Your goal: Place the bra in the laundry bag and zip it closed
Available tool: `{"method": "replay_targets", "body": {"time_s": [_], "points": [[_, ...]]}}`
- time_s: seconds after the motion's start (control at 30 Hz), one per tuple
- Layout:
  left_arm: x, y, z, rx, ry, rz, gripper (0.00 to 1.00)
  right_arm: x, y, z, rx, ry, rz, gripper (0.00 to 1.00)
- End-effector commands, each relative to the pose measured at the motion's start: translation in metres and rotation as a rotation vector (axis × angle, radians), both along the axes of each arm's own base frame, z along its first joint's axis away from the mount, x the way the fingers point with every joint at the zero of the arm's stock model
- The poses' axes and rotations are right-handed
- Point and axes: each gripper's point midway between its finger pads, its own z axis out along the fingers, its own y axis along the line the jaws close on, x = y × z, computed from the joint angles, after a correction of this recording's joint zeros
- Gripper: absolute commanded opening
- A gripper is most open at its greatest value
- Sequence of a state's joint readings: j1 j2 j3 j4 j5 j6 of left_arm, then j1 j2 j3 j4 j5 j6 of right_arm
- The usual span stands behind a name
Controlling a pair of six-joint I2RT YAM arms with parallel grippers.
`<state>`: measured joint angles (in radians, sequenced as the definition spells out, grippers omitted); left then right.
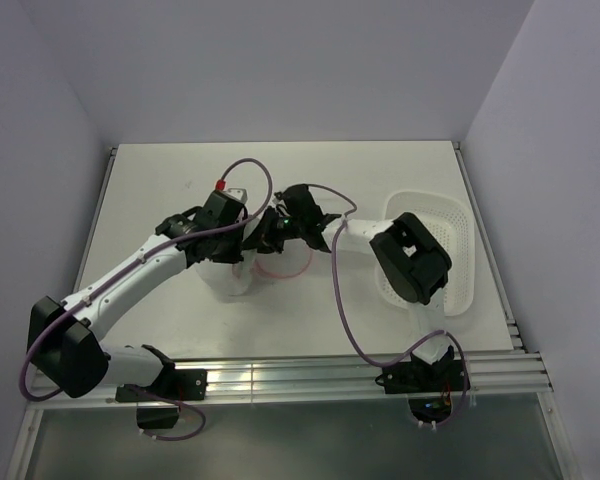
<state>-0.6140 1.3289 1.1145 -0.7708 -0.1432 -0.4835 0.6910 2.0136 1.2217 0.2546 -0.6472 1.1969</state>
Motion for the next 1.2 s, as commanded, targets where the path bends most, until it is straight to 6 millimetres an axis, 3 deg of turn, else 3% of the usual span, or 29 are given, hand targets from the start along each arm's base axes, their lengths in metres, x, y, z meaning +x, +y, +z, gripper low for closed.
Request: {"method": "replay_targets", "body": {"time_s": [0.0, 0.2, 0.37, 0.63, 0.8, 0.83, 0.9, 0.93, 1.0, 1.1, 1.17], "points": [[0.019, -0.015, 0.014, -0.031, -0.084, -0.030, 0.00, 0.003, 0.020, 0.020, -0.043, -0.127, 0.032, 0.00], [0.040, -0.026, 0.038, -0.073, -0.180, -0.033, 0.00, -0.009, 0.022, 0.002, -0.095, -0.147, 0.082, 0.00], [0.046, -0.038, 0.048, -0.115, -0.229, -0.084, 0.00, -0.016, 0.026, -0.006, -0.144, -0.189, 0.098, 0.00], [0.015, -0.076, 0.049, -0.307, -0.160, -0.290, 0.00, 0.005, 0.032, 0.019, -0.042, -0.159, 0.022, 0.00], [0.011, -0.095, 0.074, -0.385, -0.219, -0.414, 0.00, 0.005, 0.040, 0.039, 0.037, -0.143, 0.019, 0.00], [0.019, -0.096, 0.083, -0.380, -0.257, -0.405, 0.00, 0.001, 0.042, 0.042, 0.059, -0.129, 0.033, 0.00], [0.032, -0.095, 0.082, -0.343, -0.275, -0.392, 0.00, -0.006, 0.040, 0.045, 0.086, -0.112, 0.047, 0.00], [0.042, -0.097, 0.094, -0.334, -0.306, -0.376, 0.00, -0.010, 0.037, 0.053, 0.109, -0.132, 0.051, 0.00], [0.057, -0.096, 0.086, -0.284, -0.304, -0.339, 0.00, -0.016, 0.035, 0.060, 0.139, -0.137, 0.067, 0.00], [0.077, -0.101, 0.098, -0.276, -0.363, -0.310, 0.00, -0.026, 0.033, 0.081, 0.230, -0.192, 0.089, 0.00], [0.088, -0.098, 0.106, -0.260, -0.402, -0.278, 0.00, -0.035, 0.027, 0.084, 0.265, -0.202, 0.095, 0.00]]}}
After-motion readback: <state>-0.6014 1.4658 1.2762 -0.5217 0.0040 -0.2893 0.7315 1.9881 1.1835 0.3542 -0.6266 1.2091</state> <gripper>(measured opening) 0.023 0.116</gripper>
